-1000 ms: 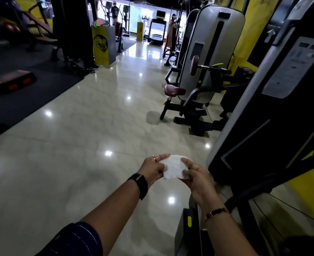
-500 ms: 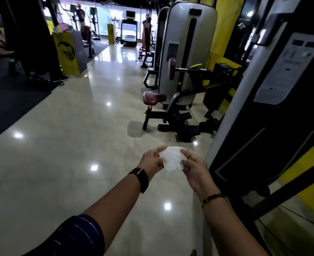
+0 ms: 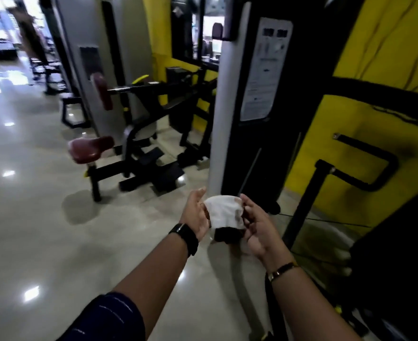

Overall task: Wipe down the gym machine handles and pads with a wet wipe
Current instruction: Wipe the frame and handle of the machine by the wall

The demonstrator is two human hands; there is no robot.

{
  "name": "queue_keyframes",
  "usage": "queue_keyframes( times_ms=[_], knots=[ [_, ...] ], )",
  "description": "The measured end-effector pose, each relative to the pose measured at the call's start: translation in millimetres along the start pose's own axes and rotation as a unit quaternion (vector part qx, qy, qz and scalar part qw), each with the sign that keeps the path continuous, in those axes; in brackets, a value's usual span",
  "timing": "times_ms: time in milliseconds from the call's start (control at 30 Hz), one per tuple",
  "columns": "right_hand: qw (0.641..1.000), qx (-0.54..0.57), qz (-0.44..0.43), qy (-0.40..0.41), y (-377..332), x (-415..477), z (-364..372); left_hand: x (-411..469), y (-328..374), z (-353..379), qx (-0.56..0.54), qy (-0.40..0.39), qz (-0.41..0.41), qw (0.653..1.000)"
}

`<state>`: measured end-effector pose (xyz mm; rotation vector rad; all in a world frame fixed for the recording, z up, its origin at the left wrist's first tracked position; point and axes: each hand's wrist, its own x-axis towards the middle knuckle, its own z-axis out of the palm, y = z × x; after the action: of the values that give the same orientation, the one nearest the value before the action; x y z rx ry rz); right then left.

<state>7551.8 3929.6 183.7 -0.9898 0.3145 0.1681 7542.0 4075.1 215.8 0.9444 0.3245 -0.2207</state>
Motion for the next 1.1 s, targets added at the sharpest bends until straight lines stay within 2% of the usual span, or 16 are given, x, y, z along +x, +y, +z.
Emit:
queue_keyframes(
  times_ms=[100,267,367,567,733,867,1100],
  knots=[
    [0.998,0.029,-0.021,0.047,-14,27,13,43,22,7,0.04,-0.066,-0.048,0.996],
    [0.989,0.09,-0.049,0.108,-25,61,26,112,36,13,0.024,-0.085,-0.089,0.992],
    [0.98,0.114,-0.081,0.139,-31,71,20,142,31,23,0.031,-0.122,-0.116,0.985],
    [0.958,0.149,-0.127,0.207,-54,85,-16,186,-2,61,0.116,-0.152,-0.145,0.971],
    [0.945,0.166,-0.137,0.246,-75,115,-61,232,-31,116,0.181,-0.207,-0.139,0.951],
    [0.944,0.173,-0.159,0.233,-120,151,-94,275,-43,180,0.193,-0.241,-0.118,0.944],
    [0.943,0.142,-0.144,0.263,-194,219,-146,350,-71,274,0.206,-0.263,-0.135,0.933]
  ],
)
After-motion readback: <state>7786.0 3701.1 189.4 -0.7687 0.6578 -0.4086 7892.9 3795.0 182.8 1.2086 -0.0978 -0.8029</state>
